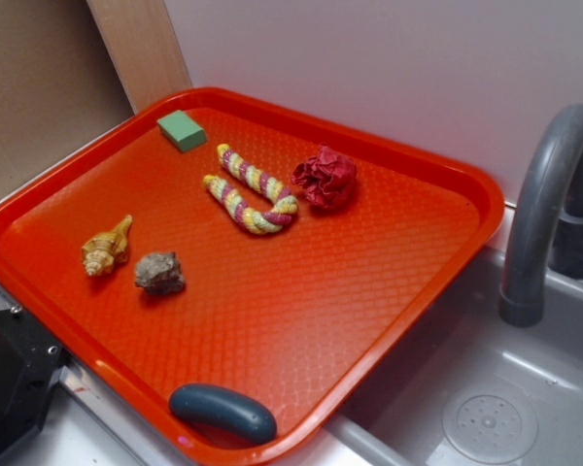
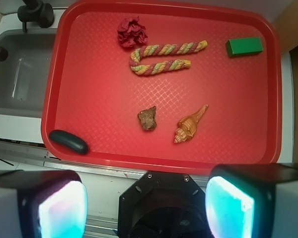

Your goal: Grab the green block.

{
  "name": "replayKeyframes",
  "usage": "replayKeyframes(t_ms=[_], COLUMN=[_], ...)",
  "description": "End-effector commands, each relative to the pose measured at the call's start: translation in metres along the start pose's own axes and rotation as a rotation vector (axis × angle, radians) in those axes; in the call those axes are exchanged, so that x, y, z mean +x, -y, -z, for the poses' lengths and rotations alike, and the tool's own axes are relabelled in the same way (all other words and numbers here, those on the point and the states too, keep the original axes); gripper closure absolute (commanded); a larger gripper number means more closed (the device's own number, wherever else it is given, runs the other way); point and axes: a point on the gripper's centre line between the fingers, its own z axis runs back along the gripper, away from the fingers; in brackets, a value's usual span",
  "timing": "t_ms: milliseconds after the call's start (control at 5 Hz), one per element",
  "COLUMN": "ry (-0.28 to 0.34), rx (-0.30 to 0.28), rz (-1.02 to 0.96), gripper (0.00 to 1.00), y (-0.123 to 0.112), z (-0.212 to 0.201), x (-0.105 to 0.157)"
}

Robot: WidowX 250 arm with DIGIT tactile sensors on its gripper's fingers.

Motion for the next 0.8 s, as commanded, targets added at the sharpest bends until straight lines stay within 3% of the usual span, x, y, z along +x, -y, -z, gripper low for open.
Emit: replayKeyframes(t_ms=[0, 200, 600], ry=[0.000, 0.048, 0.173], rx=[0.000, -0.057, -0.083], rz=[0.000, -0.255, -0.518], gripper=[0.00, 0.00, 0.00], y=[0.000, -0.008, -0.046], z=[0.000, -0.001, 0.019], x=[0.000, 0.027, 0.090])
